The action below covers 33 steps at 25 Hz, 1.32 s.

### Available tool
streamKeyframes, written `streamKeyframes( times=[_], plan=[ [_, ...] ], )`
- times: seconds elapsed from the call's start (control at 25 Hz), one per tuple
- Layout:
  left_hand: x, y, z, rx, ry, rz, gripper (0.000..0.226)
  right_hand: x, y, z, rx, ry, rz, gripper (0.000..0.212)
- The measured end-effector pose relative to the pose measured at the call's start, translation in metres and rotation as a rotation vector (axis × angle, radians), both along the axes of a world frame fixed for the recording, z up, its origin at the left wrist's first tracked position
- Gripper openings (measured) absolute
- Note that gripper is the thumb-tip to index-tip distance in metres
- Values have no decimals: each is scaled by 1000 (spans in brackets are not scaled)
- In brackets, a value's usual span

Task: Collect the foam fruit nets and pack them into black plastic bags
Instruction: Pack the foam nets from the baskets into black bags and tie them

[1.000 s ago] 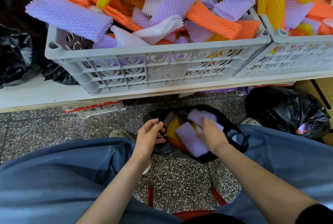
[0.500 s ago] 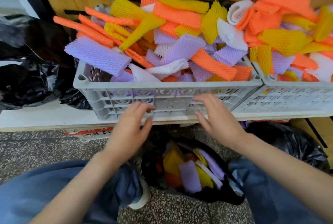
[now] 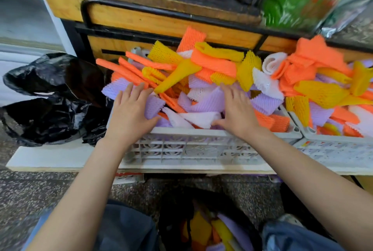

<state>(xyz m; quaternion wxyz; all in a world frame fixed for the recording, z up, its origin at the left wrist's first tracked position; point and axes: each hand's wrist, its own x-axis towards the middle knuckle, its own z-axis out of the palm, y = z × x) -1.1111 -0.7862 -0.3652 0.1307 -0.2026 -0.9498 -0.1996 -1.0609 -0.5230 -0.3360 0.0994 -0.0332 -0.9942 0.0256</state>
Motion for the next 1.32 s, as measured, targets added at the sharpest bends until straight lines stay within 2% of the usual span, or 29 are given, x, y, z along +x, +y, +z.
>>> streamKeyframes(
  times=[0.08, 0.2, 0.28, 0.4, 0.48, 0.6, 0.68, 0.76, 0.8, 0.88, 0.96, 1.04, 1.12, 1.2, 1.32],
  plan=[
    [-8, -1, 1, 9, 15, 41, 54, 1, -1, 2, 10, -20, 13, 89],
    [-7, 3, 14, 178, 34, 160, 23, 5, -3, 13, 2, -6, -18, 40],
    [1, 9, 26, 370, 49, 213, 18, 9, -5, 23, -45, 99, -65, 28],
    [22, 24, 47, 742, 76, 122, 11, 20, -15, 43, -265, 366, -63, 18],
    [34, 37, 53, 891, 101, 66, 11, 31, -33, 52, -401, 464, 76, 21],
    [42, 58, 50, 1130, -40, 61, 16, 48, -56, 37, -447, 344, 331, 45],
    [43, 66, 47, 1405, -310, -14, 24, 53, -58, 21, -411, 255, 406, 56],
    [43, 71, 46, 1684, -635, -234, 48, 55, -52, 15, -392, 187, 409, 69],
    [44, 73, 44, 1708, -739, -321, 61, 57, -48, 15, -377, 161, 418, 74],
    [49, 80, 42, 1616, -803, -386, 64, 60, -41, 16, -354, 121, 462, 74],
    [51, 88, 36, 1460, -713, -271, 53, 66, -34, 20, -440, 97, 478, 59],
    [49, 89, 30, 1358, -602, -136, 40, 68, -20, 23, -498, 156, 433, 40],
    [47, 88, 29, 1334, -557, -105, 30, 61, 6, 20, -419, 235, 271, 35],
    [46, 89, 30, 1346, -537, -112, 29, 48, 38, 11, -303, 192, 35, 54],
    [47, 94, 30, 1340, -510, -87, 28, 33, 73, -2, -198, -18, -218, 90]
  ],
)
